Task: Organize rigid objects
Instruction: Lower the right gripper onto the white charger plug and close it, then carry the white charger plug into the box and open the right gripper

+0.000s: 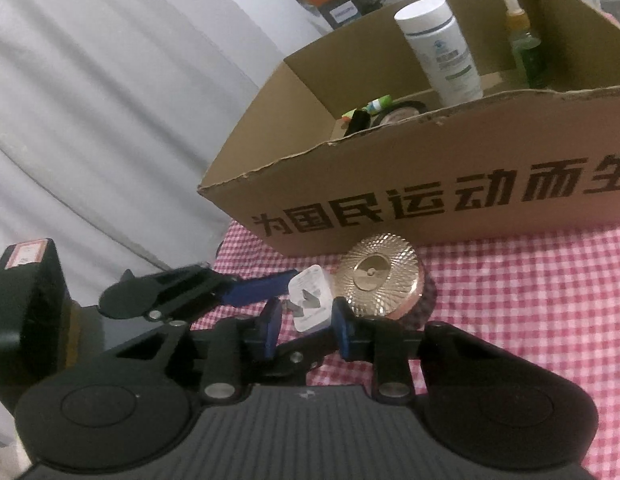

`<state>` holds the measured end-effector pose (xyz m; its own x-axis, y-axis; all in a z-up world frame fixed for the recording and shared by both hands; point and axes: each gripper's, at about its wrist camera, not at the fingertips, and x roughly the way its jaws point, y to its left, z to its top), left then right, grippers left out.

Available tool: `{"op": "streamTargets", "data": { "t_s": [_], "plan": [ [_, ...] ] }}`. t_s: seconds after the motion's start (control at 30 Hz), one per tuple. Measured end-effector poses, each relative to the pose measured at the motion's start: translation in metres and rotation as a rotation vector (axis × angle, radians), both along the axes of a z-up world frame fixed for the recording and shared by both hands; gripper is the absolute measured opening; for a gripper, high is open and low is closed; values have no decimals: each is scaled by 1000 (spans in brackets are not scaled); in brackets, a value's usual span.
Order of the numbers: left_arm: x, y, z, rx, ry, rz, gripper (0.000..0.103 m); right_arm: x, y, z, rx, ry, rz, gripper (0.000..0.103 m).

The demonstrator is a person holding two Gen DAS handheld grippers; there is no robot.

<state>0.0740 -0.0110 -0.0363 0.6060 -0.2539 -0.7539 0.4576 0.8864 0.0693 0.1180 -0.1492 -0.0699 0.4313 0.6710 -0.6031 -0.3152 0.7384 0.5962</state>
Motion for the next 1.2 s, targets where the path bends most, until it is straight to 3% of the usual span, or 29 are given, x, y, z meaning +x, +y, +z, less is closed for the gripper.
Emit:
{"op": "streamTargets", "data": {
  "t_s": [0.33,0.8,1.2],
  "plan": [
    [-20,3,1,-43,15,-12,46,-10,2,3,-18,28,5,29],
    [-13,-4,-7,-6,13,-16,46,-8,7,3,-27,31,0,33],
    [-23,3,6,-13,7,20,45,-14,11,6,-7,19,18,33]
  ]
}}
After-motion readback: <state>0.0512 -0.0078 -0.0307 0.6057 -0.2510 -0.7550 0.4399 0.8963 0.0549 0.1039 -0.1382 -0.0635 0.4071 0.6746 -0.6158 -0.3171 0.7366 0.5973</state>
